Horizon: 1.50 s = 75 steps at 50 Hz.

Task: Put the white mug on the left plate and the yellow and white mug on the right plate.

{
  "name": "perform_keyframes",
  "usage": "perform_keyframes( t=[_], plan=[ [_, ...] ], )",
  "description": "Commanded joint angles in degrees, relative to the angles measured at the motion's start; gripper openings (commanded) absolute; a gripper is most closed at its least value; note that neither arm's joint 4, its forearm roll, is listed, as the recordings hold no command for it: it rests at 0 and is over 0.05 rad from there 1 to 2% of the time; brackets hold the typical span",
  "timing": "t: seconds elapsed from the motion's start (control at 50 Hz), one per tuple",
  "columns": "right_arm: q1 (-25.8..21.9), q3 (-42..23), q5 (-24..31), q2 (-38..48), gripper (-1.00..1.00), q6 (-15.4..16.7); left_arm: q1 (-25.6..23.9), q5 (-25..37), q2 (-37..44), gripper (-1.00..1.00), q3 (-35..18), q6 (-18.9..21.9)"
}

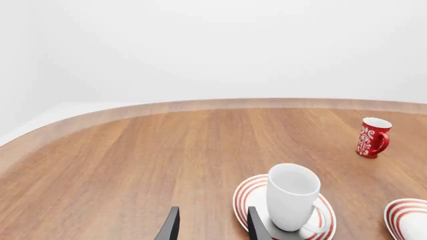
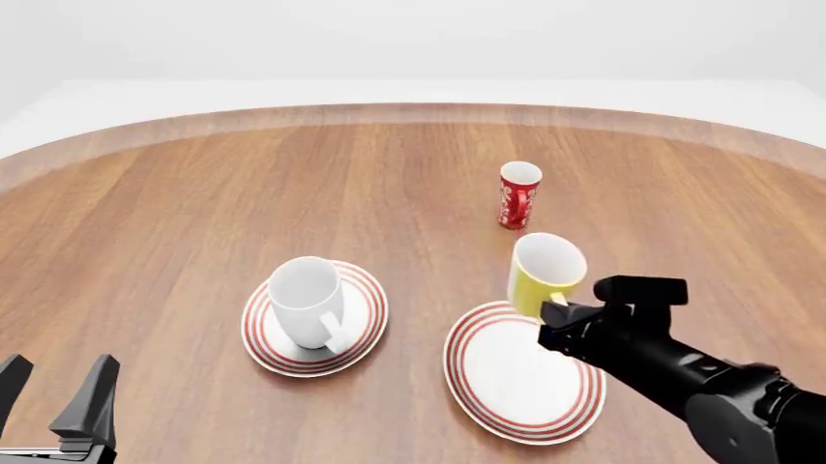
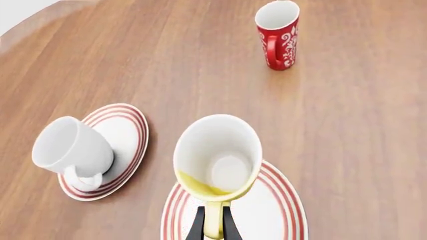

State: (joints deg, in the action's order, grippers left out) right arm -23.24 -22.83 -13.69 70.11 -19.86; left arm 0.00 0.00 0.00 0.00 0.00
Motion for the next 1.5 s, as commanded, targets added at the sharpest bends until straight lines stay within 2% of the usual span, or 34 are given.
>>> perform_keyframes(
  t=[0.02, 0.82, 1.2, 1.5],
  plan=[
    [-0.87, 2.57, -1.36, -0.03, -1.00, -1.14, 0.00, 0.00, 0.00, 1.00, 0.00, 0.00],
    [-2.77, 6.29, -7.77, 6.89, -1.00, -2.88, 0.00, 0.00, 0.00, 1.00, 0.00, 0.00],
    [-2.43, 8.63, -5.52, 1.95, -1.00, -2.73, 0.00, 0.00, 0.00, 1.00, 0.00, 0.00],
    [-3.20, 9.46, -9.20, 5.55, -1.00, -3.70, 0.00, 0.00, 0.00, 1.00, 0.00, 0.00]
  ],
)
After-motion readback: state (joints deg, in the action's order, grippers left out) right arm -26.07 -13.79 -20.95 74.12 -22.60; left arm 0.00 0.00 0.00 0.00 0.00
